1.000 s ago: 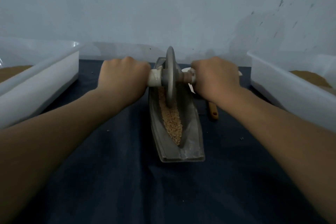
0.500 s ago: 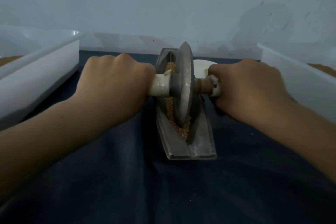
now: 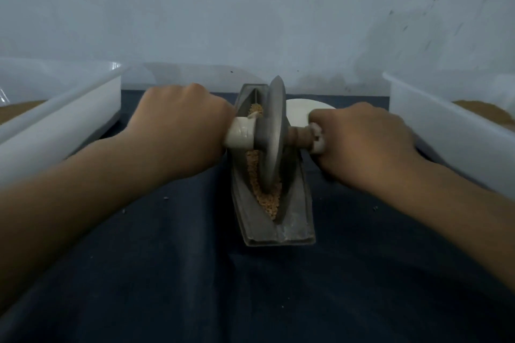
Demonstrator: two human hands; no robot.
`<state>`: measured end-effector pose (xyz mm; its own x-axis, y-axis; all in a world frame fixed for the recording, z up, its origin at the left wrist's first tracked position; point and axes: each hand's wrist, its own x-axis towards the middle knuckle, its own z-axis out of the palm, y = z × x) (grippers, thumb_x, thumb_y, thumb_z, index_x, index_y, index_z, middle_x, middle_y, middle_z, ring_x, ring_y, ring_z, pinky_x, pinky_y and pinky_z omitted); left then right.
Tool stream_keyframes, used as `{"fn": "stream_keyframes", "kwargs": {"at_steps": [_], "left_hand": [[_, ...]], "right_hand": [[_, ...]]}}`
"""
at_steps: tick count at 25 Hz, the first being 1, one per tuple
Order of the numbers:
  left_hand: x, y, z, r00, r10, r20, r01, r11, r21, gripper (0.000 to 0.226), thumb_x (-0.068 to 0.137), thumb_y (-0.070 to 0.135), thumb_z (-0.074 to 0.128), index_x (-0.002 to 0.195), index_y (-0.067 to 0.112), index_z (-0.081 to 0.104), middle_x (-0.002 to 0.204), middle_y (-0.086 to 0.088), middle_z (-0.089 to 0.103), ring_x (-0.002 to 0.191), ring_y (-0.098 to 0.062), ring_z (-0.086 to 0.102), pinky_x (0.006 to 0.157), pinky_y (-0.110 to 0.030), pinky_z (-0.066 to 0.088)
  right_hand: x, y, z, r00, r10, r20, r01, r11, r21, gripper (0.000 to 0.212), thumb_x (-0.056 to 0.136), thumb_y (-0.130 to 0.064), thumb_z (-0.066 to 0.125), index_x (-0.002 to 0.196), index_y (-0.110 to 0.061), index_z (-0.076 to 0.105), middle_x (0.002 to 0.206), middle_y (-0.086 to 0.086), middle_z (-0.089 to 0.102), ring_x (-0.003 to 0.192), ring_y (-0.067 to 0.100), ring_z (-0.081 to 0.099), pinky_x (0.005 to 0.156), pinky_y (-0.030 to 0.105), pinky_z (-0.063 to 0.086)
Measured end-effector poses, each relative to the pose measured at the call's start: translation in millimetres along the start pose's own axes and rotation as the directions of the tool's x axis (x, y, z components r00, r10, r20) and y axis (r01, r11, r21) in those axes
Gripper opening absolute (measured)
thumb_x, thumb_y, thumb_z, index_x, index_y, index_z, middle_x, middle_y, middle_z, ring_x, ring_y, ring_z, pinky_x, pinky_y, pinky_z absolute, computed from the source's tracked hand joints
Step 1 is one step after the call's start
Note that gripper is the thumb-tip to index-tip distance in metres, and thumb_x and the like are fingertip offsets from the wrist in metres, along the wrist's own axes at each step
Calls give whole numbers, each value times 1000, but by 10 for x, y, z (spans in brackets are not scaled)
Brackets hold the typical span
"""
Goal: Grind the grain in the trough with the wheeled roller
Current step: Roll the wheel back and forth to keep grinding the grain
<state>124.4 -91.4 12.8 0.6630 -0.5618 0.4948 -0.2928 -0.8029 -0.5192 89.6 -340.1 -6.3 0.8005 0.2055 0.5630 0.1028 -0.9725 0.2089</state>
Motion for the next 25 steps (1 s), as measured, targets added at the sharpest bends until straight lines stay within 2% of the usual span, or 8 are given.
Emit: {"fn": "stream_keyframes", "kwargs": {"at_steps": [2,4,6,10,15,19,21,25], "left_hand": [[-47,-26,-85,995,4,-100,-2,1000,24,40,55,33,80,58,29,40,54,6,15,38,-22,28,49,-16,12],[25,8,-30,998,-3,-64,6,999,50,26,59,27,77,62,25,51,55,3,17,39,-27,42,48,-20,17],[191,22,137,1000,-18,6,18,1000,2,10,76,29,68,79,27,59,60,2,27,62,-34,61,51,-30,32],[346,-52,353,986,-86,144,106,985,-133,13,88,37,61,100,31,61,86,-3,60,80,-31,63,61,-35,42],[94,-96,174,985,-11,170,47,977,-208,15,80,45,60,83,34,52,72,8,50,73,-25,61,57,-31,40],[-94,-259,24,987,51,155,-11,968,-249,18,62,53,57,72,41,48,56,16,43,50,-12,45,46,-24,39],[-21,-208,77,988,13,152,16,983,-183,17,65,50,59,68,38,48,56,15,39,48,-10,38,46,-21,34],[363,-74,298,949,-188,252,222,968,-114,16,85,38,60,97,30,65,85,-3,59,80,-30,63,62,-35,43]], "right_hand": [[-130,42,-71,1000,5,-13,-5,999,45,22,69,-36,63,65,-32,42,52,-12,31,44,9,27,46,18,17],[-78,12,7,997,48,67,-52,996,66,20,74,-35,62,67,-31,44,55,-10,37,47,11,31,47,20,18],[135,-32,113,993,89,84,-91,996,24,24,77,-32,66,68,-28,44,62,-6,43,52,15,36,48,24,19],[516,-121,190,995,79,67,-79,997,0,14,82,-28,68,80,-28,54,74,-1,52,69,25,51,55,30,32],[223,-57,14,996,17,90,-16,1000,-4,37,78,-26,68,66,-27,33,65,-6,41,55,16,38,50,27,23],[-95,41,-122,996,-83,-36,81,996,-41,46,58,-28,76,68,-32,31,54,-11,23,44,14,21,50,18,10],[-14,34,-22,998,-57,-13,56,997,-60,43,57,-27,75,69,-32,34,53,-9,27,44,17,27,49,19,13],[574,-92,244,992,101,73,-101,995,-2,14,83,-19,64,83,-28,53,73,0,49,72,28,56,57,32,33]]}}
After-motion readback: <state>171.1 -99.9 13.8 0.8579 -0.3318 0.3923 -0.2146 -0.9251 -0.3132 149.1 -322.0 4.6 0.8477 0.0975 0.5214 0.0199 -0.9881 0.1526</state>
